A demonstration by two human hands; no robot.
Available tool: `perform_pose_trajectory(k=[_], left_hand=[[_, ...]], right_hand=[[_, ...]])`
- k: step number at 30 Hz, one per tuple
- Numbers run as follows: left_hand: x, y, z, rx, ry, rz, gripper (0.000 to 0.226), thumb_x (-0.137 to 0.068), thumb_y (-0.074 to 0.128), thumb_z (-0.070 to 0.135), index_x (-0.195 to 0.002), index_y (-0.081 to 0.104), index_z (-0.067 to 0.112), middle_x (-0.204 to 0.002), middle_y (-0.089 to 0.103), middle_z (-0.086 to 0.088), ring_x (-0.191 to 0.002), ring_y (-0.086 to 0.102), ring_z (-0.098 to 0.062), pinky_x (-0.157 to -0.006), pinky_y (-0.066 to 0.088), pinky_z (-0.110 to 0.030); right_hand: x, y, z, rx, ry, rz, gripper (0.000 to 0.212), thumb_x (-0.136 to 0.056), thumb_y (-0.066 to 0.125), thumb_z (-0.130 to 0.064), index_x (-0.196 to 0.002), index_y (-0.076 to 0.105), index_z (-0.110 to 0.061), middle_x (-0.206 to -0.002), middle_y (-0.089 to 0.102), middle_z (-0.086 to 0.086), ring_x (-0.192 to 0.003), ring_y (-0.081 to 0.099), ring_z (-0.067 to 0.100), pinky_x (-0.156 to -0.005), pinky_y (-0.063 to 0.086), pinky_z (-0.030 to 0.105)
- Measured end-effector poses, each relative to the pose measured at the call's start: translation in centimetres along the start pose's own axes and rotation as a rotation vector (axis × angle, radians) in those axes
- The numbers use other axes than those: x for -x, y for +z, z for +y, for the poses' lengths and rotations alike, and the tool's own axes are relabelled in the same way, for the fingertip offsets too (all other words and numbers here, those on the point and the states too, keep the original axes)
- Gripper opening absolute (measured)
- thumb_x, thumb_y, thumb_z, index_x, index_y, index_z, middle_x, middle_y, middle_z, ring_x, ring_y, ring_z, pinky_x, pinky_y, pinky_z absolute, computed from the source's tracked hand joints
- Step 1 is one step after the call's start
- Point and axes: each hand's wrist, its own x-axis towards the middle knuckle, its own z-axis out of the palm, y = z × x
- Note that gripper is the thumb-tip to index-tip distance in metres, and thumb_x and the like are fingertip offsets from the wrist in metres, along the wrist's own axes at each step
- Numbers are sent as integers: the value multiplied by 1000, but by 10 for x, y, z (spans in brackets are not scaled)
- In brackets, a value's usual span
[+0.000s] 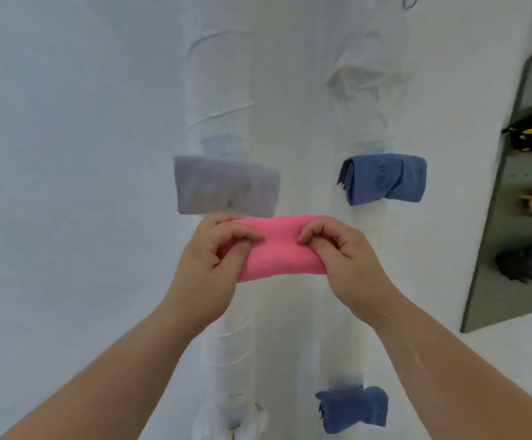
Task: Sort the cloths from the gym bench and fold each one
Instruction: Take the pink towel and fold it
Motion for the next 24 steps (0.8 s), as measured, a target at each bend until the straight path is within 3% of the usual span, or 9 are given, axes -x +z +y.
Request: perform_pose_trajectory(k=[2,4,6,11,16,24], left_hand=[[-20,46,20,24,-28,41,21,-83,78,13,-89,74,32,-109,63,14,-106,60,-3,-88,44,-14],[-43,87,42,33,-66,78,25,-72,85,24,-92,74,35,-111,64,14,-105,62,-4,-89,49,-22],[-70,120,64,37,-102,105,31,-72,88,16,-93,74,33,-115,66,11,-106,64,-9,-89,54,-28],[-146,165,118,38,-53,138,31,-76,82,-2,-85,74,27,-101,70,8,-83,64,-5,-73,53,-19],[-219,184,167,-22,61,199,26,-78,80,-1,-76,72,24,-87,65,9,-72,58,-2,-65,48,-13],[-307,196,199,-75,236,289,33,-82,71,-4,-71,73,27,-76,67,18,-74,61,-1,-81,57,-23]], right_hand=[[-19,-49,12,-52,7,-39,21,-93,60,-3,-88,69,-20,-97,67,-17,-91,60,-1,-82,46,17],[-40,-98,20,-69,8,-95,16,-86,75,-17,-95,68,-28,-102,66,-22,-92,62,1,-79,54,21],[-64,-141,23,-88,-1,-130,24,-82,81,-19,-96,67,-32,-102,65,-20,-90,64,1,-74,57,21],[-140,-217,11,-78,-191,-120,25,-87,74,-8,-95,65,-30,-106,65,-15,-94,64,7,-78,58,27],[-212,-260,-11,-105,-337,-77,24,-88,70,-4,-92,66,-27,-108,64,-10,-94,62,7,-78,54,20],[-306,-291,-40,-66,-517,55,24,-85,65,2,-82,71,-22,-104,71,-1,-95,64,11,-89,52,25]])
